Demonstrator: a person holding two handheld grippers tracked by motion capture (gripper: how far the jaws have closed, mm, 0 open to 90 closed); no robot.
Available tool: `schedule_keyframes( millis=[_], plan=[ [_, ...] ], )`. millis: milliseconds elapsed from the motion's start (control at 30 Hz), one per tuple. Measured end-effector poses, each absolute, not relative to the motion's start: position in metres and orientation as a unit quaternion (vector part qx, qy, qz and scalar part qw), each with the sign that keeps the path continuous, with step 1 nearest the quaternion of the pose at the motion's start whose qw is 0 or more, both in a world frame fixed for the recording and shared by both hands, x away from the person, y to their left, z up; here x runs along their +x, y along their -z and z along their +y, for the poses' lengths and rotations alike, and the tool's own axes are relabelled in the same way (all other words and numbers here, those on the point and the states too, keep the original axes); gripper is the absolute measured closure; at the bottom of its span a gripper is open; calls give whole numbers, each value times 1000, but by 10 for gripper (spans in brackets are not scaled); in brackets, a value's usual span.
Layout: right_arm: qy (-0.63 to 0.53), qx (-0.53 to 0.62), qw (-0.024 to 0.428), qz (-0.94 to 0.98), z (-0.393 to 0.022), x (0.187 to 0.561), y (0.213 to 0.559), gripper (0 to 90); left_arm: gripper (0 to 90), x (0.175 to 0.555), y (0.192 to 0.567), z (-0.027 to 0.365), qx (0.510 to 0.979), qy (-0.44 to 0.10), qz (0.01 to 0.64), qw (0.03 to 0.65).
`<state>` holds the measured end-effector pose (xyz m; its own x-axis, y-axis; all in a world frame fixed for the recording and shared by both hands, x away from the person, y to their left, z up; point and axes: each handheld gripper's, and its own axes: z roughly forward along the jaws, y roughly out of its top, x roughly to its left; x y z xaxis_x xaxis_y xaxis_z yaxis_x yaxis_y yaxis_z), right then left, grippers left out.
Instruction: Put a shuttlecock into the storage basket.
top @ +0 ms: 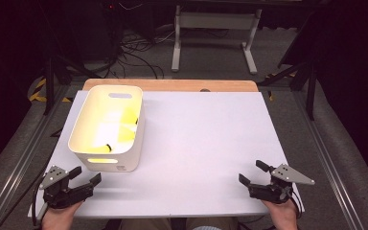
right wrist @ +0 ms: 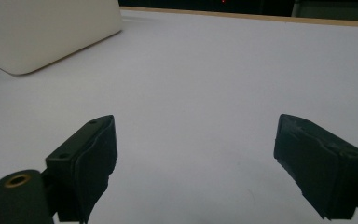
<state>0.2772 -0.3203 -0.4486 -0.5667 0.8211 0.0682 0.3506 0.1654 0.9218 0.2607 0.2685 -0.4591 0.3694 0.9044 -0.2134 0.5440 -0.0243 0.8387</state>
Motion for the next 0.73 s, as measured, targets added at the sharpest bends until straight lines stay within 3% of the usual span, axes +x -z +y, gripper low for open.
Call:
schedule_keyframes(
  millis=[733],
  plan=[
    [-505,404,234,726,-322,275,449,137,190,262,460,270,686,-191,527,464]
  ],
)
